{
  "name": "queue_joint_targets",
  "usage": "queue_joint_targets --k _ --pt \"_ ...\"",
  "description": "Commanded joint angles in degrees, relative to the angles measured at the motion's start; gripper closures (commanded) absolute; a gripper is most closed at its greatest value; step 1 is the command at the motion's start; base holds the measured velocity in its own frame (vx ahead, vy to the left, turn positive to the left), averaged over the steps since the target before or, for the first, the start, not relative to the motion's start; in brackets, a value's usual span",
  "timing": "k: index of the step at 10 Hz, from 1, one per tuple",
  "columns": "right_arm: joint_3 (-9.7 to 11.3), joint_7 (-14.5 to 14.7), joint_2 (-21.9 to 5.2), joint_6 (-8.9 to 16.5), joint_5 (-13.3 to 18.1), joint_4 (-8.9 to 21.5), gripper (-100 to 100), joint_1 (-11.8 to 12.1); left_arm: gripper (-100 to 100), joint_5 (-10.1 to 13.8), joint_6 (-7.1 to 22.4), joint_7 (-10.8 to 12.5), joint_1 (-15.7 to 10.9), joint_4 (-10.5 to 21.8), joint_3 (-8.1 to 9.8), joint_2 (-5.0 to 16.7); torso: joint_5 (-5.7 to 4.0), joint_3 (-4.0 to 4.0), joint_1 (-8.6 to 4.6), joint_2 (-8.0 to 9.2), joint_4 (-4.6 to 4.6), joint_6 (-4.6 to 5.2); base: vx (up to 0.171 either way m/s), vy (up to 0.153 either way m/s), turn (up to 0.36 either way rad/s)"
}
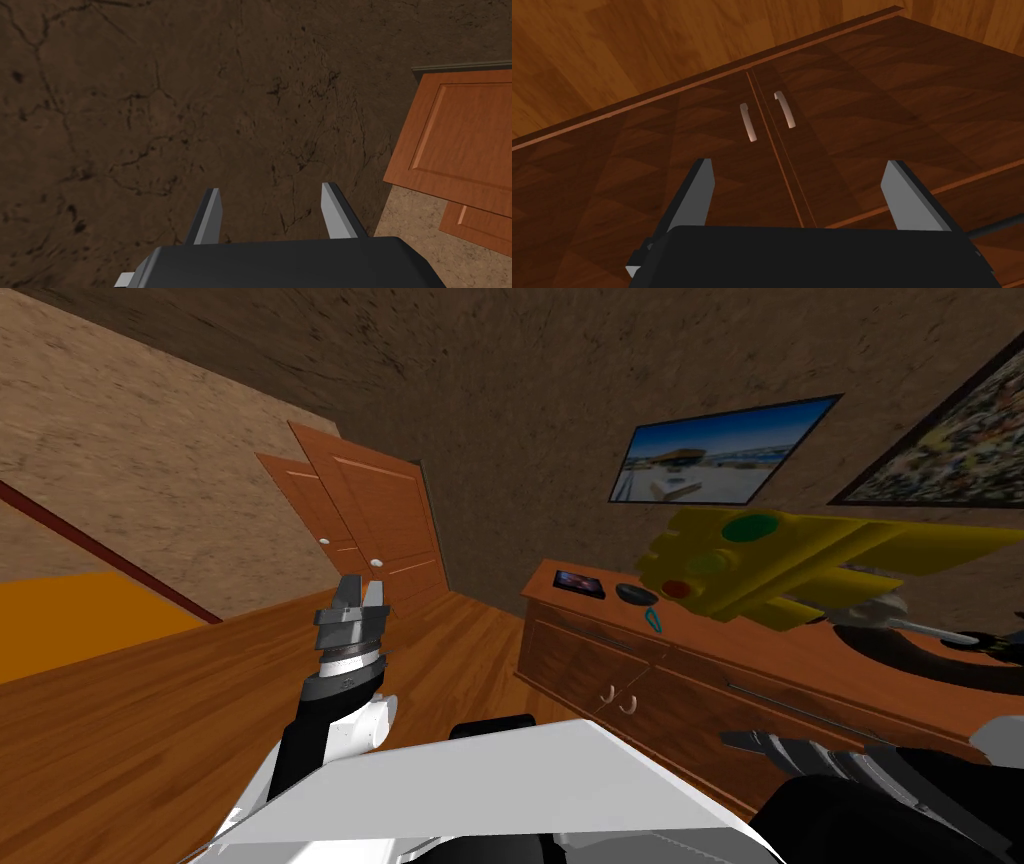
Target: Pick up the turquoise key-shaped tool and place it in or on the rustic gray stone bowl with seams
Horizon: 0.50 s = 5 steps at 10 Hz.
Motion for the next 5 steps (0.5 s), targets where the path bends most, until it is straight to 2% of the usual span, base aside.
queue_joint_targets --k 1,2,3,5 --pt "0.87 -0.77 -2.86 -1.05 -1.30 2.47 -100 0.60 0 0.00 0.00 0.00 0.00 0.00 0.00 0.00 0.00 0.00 0.00 0.00 0.00 0.00 0.078 0.010 0.134" --pt "1.48 -1.14 -5.10 -1.53 -2.48 4.08 -100 1.01 0 0.00 0.00 0.00 0.00 0.00 0.00 0.00 0.02 -0.04 0.03 -0.08 -0.02 -0.03 0.134 -0.007 0.237" --pt "1.48 -1.14 -5.37 -1.53 -2.48 4.08 -100 1.01 0 0.00 0.00 0.00 0.00 0.00 0.00 0.00 -0.01 -0.15 -0.03 -0.27 -0.06 -0.06 0.099 -0.028 0.114" --pt "2.26 -1.76 -8.76 -2.25 -4.50 6.84 -100 1.79 0 0.00 0.00 0.00 0.00 0.00 0.00 0.00 -0.02 -0.10 -0.07 -0.17 -0.04 -0.03 0.096 -0.025 0.171"
